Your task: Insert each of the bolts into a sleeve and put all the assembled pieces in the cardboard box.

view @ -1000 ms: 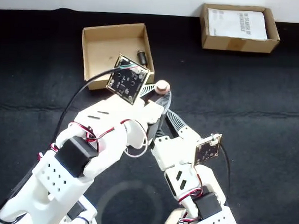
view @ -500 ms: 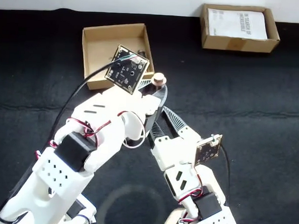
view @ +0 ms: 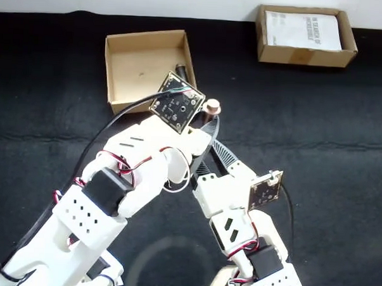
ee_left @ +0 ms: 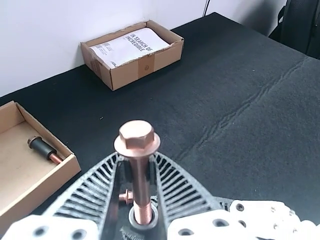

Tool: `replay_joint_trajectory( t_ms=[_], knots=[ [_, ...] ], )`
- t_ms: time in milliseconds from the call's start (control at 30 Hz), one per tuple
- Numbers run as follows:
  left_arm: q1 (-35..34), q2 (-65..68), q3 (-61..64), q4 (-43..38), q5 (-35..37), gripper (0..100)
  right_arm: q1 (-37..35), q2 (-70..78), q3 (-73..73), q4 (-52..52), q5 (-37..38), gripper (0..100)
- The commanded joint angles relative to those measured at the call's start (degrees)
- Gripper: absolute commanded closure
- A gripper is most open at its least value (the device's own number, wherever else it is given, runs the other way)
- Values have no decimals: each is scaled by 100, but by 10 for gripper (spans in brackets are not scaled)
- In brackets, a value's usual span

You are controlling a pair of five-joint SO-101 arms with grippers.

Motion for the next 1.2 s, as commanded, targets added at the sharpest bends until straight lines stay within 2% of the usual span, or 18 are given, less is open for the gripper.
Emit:
replay_joint_trajectory(
  t_ms=[0, 133, 233, 300, 500, 700, 900, 1167],
  knots=[
    [31, -31, -13, -44, -35, 990, 127, -145, 778, -48, 35, 991],
    [13, -321, 22, -9, -35, 988, 127, -145, 778, -48, 35, 991],
    [66, -646, 13, 360, -35, 983, 127, -145, 778, -48, 35, 991],
    [127, -778, 22, 659, -35, 939, 127, -145, 778, -48, 35, 991],
    [163, -1033, 22, 1565, 0, 726, 127, -145, 778, -48, 35, 991],
    [119, -1244, -4, 1943, -18, 703, 127, -145, 778, -48, 35, 991],
    [-444, -1613, -4, 2004, -26, 765, 171, -145, 778, 48, 35, 991],
    [-1358, -2149, 13, 2004, -26, 995, 286, -154, 778, 215, 35, 991]
  ],
)
